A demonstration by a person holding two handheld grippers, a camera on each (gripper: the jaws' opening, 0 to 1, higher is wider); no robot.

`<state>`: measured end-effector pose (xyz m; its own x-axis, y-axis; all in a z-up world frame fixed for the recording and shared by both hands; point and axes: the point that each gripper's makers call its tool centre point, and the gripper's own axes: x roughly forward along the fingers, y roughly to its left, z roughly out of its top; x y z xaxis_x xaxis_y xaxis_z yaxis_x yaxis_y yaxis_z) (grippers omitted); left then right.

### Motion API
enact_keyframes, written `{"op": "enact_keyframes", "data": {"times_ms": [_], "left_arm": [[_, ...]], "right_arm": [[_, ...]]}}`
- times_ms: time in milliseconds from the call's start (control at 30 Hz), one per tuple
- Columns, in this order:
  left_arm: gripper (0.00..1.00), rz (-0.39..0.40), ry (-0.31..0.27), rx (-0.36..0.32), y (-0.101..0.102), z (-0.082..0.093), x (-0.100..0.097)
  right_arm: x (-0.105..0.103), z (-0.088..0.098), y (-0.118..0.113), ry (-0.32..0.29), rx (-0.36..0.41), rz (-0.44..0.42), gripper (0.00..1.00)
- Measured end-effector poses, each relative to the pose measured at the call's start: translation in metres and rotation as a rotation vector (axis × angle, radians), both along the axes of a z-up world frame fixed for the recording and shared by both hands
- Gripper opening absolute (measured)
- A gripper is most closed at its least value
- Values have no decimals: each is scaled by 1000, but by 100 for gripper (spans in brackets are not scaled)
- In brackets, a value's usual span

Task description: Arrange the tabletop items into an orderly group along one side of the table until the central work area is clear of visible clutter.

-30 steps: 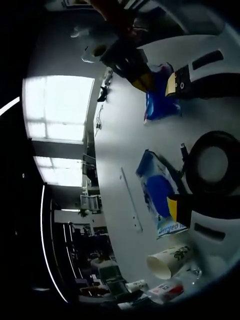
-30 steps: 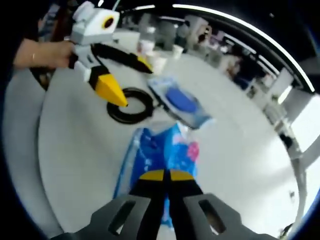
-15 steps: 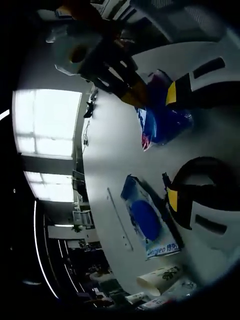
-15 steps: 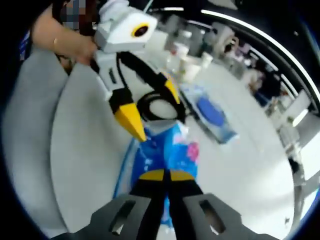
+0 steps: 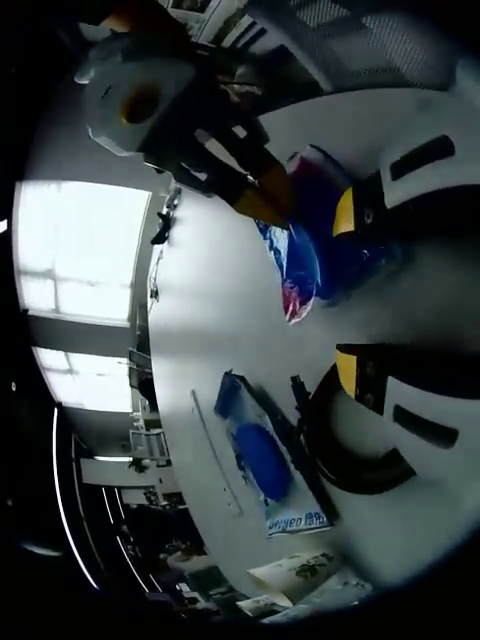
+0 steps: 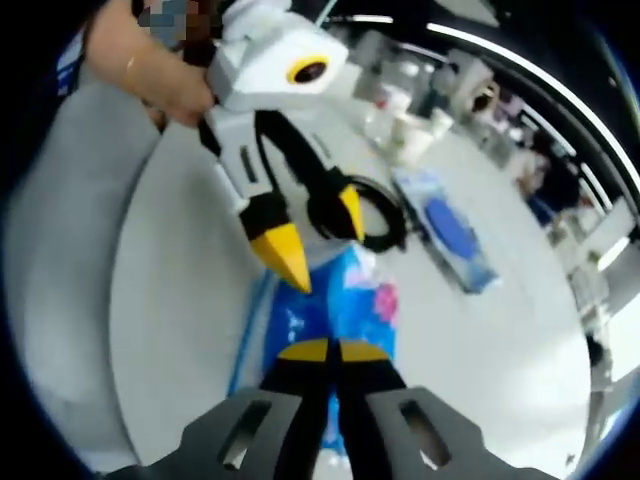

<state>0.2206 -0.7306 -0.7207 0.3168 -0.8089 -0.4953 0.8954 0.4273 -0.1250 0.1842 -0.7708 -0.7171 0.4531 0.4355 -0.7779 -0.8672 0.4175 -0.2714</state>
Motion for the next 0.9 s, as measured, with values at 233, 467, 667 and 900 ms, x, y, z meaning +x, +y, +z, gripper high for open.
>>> {"op": "enact_keyframes", "data": {"times_ms": [233, 467, 667, 900], "left_arm": [[22, 26, 23, 6, 2, -6, 0], [22, 42, 25, 1, 1, -6, 1], [31, 61, 37, -19, 1, -2, 2], [37, 57, 41, -27, -2, -1, -1]], "right_arm": [[-4, -5, 0, 21, 8, -3, 0], [-2, -6, -3, 29, 31, -61, 10], [6, 5, -12, -4, 89, -199, 29], [9, 11, -30, -4, 133, -390, 52]]}}
